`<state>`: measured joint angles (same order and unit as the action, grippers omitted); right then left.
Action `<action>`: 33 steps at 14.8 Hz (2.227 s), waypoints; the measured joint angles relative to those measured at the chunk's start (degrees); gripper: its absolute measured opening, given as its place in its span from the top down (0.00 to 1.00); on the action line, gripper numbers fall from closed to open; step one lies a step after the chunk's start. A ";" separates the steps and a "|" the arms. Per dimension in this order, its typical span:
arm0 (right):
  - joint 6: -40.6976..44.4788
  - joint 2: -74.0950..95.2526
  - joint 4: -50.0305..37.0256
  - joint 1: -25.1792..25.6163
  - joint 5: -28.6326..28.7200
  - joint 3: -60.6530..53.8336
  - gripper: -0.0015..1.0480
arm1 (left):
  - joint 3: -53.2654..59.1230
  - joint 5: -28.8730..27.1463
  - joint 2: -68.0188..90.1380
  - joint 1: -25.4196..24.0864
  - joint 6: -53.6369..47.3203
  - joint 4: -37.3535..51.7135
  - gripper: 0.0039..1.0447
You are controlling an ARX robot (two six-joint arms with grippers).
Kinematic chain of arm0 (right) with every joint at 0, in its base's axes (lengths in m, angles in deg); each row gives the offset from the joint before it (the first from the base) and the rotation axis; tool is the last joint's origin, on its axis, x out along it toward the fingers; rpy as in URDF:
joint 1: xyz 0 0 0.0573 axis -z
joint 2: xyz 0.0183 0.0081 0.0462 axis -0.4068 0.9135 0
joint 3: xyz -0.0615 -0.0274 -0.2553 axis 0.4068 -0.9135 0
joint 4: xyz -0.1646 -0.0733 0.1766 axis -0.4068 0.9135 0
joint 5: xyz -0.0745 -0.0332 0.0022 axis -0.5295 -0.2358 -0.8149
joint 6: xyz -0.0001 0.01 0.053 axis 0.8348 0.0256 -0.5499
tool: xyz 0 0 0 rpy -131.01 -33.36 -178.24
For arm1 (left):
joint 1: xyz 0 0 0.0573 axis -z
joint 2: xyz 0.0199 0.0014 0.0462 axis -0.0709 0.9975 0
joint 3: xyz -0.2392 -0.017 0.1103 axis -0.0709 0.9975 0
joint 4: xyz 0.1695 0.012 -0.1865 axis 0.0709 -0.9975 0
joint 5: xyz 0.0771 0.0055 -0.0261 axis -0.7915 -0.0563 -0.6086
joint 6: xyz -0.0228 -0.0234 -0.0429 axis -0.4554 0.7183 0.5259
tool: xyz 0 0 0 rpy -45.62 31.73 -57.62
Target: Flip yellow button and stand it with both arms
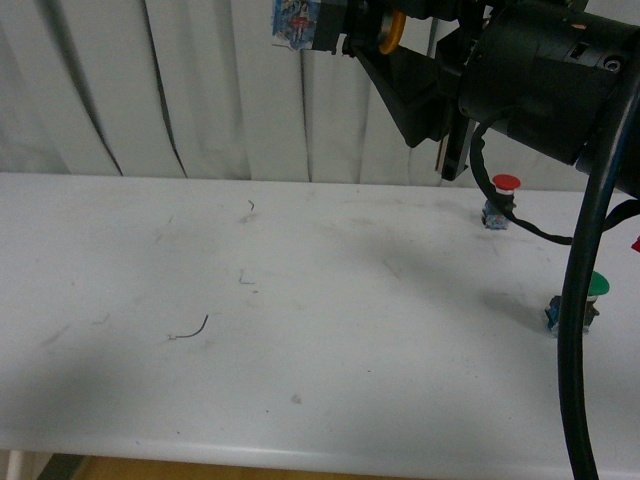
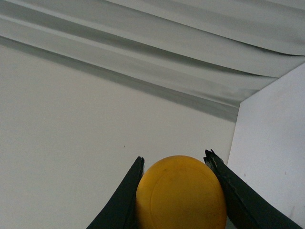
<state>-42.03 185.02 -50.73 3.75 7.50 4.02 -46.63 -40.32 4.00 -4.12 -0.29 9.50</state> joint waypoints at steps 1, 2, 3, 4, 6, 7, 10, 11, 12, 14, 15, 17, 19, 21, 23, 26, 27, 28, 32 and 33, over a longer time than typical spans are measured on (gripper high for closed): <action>0.63 0.00 0.02 -0.13 -0.15 0.00 0.66 | 1.60 -1.05 -1.73 1.29 0.00 -0.42 0.81; 1.07 0.00 -0.04 -0.39 -0.33 0.00 0.66 | 2.60 -3.08 -3.78 3.19 0.00 -0.90 0.97; 1.31 0.00 0.00 -0.37 -0.42 0.00 0.66 | 3.72 -7.69 -6.01 8.04 -0.04 -1.51 0.99; 1.49 0.00 -0.02 -0.37 -0.37 -0.02 0.66 | 4.79 -7.65 -7.32 8.55 -0.17 -2.38 0.99; 1.49 0.00 0.07 -0.37 -0.42 -0.11 0.66 | 6.19 -8.20 -10.16 8.11 -0.15 -3.82 0.99; 1.49 0.00 -0.04 -0.37 -0.48 -0.11 0.66 | 6.47 -8.20 -11.04 8.11 -0.17 -4.28 0.99; 1.51 1.27 0.13 -0.37 -0.72 -0.35 0.66 | 7.65 -8.20 -14.75 8.15 -0.15 -6.80 0.99; 1.49 1.53 0.13 -0.39 -0.87 -0.46 0.66 | 9.42 -8.17 -16.61 8.15 -0.17 -6.05 0.99; 1.51 1.53 0.00 -0.46 -0.96 -0.46 0.66 | 9.40 -8.17 -17.49 8.15 -0.17 -7.30 0.99; 1.53 1.53 0.07 -0.85 -1.05 -0.46 0.66 | 9.22 -8.22 -21.75 8.15 -0.17 -12.98 0.99; 1.70 1.53 -0.07 -1.11 -1.03 -0.46 0.66 | 9.35 -8.15 -27.87 8.15 -0.15 -18.88 0.99; 1.75 1.53 -0.13 -1.14 -1.01 -0.46 0.66 | 9.38 -8.15 -28.41 8.15 -0.17 -18.99 0.99; 1.88 1.53 0.02 -1.11 -1.03 -0.48 0.66 | 9.38 -8.22 -28.39 8.15 -0.17 -18.49 0.99; 1.99 1.53 0.00 -1.11 -1.03 -0.48 0.66 | 9.38 -8.22 -28.39 8.15 -0.13 -18.64 0.98; 2.43 1.53 -0.04 -1.11 -1.01 -0.48 0.66 | 9.38 -8.20 -28.39 8.15 -0.17 -18.62 0.92; 3.30 1.53 -0.04 -1.11 -1.03 -0.48 0.66 | 9.38 -8.20 -28.39 8.15 -0.17 -18.60 0.84; 3.74 1.53 0.00 -1.11 -1.03 -0.48 0.66 | 9.38 -8.20 -28.39 8.15 -0.17 -18.60 0.82; 4.85 1.53 0.00 -1.11 -1.07 -0.48 0.66 | 9.38 -8.20 -28.39 8.15 -0.17 -18.62 0.75; 28.35 0.24 8.74 0.22 -14.36 3.19 0.66 | 9.38 -8.20 -28.39 8.15 -0.17 -18.62 0.30; 51.49 0.00 20.15 3.78 -26.16 5.99 0.66 | 9.38 -8.20 -28.39 8.15 -0.22 -18.62 0.05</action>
<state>9.47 185.02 -30.58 7.53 -18.66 10.01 -37.25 -48.52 -24.39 4.03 -0.50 -9.12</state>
